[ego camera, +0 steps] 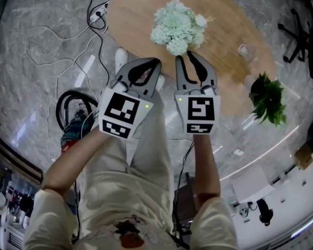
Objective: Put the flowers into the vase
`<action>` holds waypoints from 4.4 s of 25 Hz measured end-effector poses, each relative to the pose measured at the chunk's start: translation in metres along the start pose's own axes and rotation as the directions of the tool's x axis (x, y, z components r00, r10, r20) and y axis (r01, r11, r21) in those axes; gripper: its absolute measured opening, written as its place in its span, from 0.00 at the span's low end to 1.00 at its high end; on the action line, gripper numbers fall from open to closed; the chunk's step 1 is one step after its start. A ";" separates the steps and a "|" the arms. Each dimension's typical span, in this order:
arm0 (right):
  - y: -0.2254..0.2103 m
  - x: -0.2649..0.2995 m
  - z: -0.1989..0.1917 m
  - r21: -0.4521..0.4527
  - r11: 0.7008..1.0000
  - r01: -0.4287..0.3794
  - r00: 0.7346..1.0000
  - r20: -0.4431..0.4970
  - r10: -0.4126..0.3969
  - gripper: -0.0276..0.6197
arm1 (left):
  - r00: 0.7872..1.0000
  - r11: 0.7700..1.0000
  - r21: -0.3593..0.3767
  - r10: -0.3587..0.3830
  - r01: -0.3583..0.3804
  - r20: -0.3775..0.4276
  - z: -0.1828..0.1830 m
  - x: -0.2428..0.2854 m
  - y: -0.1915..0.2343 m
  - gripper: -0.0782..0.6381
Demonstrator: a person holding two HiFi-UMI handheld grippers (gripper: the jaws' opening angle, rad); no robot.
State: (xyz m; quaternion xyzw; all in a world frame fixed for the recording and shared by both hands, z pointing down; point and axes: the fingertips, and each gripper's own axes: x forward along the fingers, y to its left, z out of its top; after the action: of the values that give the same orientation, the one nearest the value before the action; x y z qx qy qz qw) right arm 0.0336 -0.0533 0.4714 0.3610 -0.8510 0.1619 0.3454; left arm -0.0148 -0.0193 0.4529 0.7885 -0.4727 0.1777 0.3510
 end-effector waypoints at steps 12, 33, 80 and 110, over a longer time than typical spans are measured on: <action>-0.009 -0.028 0.029 0.034 0.999 0.025 0.999 0.029 -0.026 0.16 | 1.000 0.999 0.031 -0.014 0.014 -0.007 0.027 -0.024 -0.021 0.13; -0.005 -0.090 0.117 0.046 0.998 0.036 0.992 0.115 -0.041 0.12 | 0.999 0.997 0.080 -0.024 0.022 0.022 0.103 -0.089 -0.052 0.13; 0.075 -0.337 0.145 0.145 0.985 -0.098 0.899 0.438 0.025 0.12 | 0.967 0.996 0.079 0.026 -0.047 0.252 0.146 -0.244 -0.191 0.13; 0.078 -0.367 0.111 0.060 0.998 -0.011 0.892 0.453 -0.018 0.05 | 0.972 0.994 0.105 0.006 -0.031 0.236 0.116 -0.237 -0.230 0.13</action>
State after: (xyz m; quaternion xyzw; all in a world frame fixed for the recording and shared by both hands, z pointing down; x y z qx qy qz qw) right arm 0.1089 0.1264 0.1319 0.4007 -0.9020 0.0987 0.1268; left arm 0.0634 0.1143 0.1388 0.8174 -0.5079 0.1116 0.2479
